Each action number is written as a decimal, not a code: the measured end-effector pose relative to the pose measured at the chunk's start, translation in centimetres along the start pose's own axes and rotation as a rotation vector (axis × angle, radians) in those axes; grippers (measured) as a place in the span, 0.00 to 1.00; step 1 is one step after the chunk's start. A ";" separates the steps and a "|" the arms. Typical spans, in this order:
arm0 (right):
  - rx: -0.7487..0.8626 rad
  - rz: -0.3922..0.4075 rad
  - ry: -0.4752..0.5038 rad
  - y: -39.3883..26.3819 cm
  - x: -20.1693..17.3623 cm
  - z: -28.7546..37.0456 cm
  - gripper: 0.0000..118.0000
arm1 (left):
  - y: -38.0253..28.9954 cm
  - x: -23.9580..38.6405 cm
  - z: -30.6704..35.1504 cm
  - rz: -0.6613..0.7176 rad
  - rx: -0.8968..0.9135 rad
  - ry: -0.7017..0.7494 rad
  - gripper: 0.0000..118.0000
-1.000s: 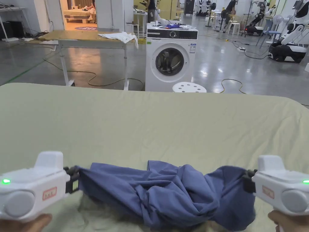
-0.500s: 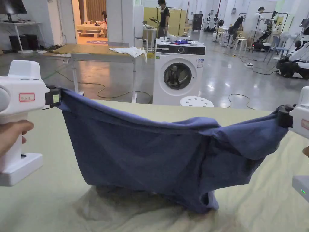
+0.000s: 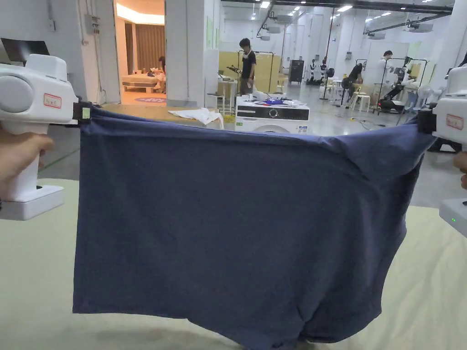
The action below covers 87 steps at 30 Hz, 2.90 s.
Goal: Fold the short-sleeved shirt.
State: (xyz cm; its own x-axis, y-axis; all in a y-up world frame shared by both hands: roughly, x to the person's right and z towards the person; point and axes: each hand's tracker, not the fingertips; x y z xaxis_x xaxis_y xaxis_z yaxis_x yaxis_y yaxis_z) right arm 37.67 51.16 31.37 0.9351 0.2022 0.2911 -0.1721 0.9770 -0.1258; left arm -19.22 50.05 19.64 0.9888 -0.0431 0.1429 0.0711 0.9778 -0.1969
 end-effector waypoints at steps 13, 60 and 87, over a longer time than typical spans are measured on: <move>0.032 -0.122 -0.023 7.6 1.7 -3.9 0.02 | 7.9 -0.8 -2.1 0.094 0.094 -0.030 0.00; -0.321 -0.098 0.080 -22.0 0.0 24.5 0.02 | -25.9 -1.1 19.9 0.217 -0.239 -0.186 0.00; -0.441 -0.065 0.098 -32.3 -10.3 16.6 0.66 | -36.0 4.9 10.5 0.154 -0.392 -0.107 0.62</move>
State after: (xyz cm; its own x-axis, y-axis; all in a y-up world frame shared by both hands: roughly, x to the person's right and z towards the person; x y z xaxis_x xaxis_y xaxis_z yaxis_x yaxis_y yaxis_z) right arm 28.40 18.64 48.20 0.9681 0.1132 0.2234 0.0166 0.8611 -0.5082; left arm -18.34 16.76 37.63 0.9741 0.1387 0.1785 -0.0112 0.8184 -0.5745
